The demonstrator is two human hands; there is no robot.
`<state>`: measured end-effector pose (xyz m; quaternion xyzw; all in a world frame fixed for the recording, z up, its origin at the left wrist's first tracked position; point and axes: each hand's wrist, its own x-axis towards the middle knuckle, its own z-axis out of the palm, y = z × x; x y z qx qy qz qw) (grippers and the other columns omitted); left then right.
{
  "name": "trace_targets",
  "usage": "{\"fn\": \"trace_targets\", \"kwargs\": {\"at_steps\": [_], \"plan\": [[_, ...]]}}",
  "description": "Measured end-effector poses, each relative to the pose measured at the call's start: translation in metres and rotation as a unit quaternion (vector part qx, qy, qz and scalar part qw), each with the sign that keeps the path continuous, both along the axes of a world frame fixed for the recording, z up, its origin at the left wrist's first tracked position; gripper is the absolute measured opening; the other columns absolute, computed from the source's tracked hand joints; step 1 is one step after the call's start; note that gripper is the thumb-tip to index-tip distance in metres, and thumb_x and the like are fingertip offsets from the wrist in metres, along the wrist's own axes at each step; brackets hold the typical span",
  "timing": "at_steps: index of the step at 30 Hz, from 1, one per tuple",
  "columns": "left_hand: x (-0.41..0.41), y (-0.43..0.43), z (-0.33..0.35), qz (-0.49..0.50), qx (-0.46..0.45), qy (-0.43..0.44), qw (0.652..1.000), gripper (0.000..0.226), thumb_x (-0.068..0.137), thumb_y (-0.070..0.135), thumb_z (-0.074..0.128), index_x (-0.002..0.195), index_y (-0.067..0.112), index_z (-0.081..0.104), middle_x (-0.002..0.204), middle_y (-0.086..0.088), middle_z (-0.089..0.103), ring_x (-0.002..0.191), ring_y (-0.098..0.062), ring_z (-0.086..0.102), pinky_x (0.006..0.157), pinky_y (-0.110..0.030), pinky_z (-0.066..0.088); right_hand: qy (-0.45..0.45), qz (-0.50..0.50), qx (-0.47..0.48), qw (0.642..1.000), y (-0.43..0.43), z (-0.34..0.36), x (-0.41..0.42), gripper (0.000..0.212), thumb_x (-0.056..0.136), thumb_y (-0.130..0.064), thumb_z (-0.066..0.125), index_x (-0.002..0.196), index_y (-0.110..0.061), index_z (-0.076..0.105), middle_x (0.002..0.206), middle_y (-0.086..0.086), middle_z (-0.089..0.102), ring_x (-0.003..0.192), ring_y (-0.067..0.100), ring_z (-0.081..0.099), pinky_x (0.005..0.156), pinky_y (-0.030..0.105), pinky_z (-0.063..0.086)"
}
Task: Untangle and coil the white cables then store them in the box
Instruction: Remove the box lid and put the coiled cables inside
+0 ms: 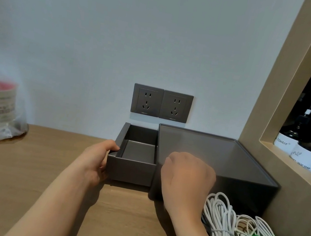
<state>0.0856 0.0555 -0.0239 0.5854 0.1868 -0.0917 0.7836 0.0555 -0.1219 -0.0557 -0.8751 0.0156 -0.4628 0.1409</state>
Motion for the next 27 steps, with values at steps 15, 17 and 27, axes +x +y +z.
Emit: {"fn": "trace_targets", "kwargs": {"at_steps": [15,17,27], "plan": [[-0.009,0.043,0.002,0.145,0.088,-0.029,0.985,0.015,0.093,0.025,0.048,0.098,0.011,0.052,0.094,-0.016,0.057,0.083,-0.029,0.055,0.066,-0.038,0.047,0.025,0.003,0.016,1.0,0.004,0.005,-0.004,0.033,0.086,-0.036,0.033,0.081,-0.024,0.064,0.084,-0.005,0.064,0.084,0.017,0.058,0.086,0.041,0.042],[-0.007,0.043,-0.001,0.149,0.121,-0.043,0.98,0.015,0.094,0.025,0.045,0.089,0.012,0.052,0.095,-0.016,0.057,0.084,-0.029,0.054,0.066,-0.036,0.045,0.032,0.004,0.018,0.999,0.005,0.005,-0.004,0.034,0.086,-0.036,0.032,0.082,-0.024,0.064,0.084,-0.005,0.064,0.084,0.018,0.058,0.087,0.041,0.041],[-0.004,0.034,-0.017,0.189,0.382,-0.129,0.895,0.036,0.096,0.016,0.04,0.132,0.015,0.044,0.131,-0.013,0.05,0.118,-0.035,0.046,0.094,-0.044,0.042,0.112,0.015,0.002,0.994,0.004,0.016,-0.017,0.041,0.088,-0.039,0.027,0.092,-0.025,0.065,0.094,-0.006,0.066,0.093,0.018,0.061,0.093,0.046,0.041]]}}
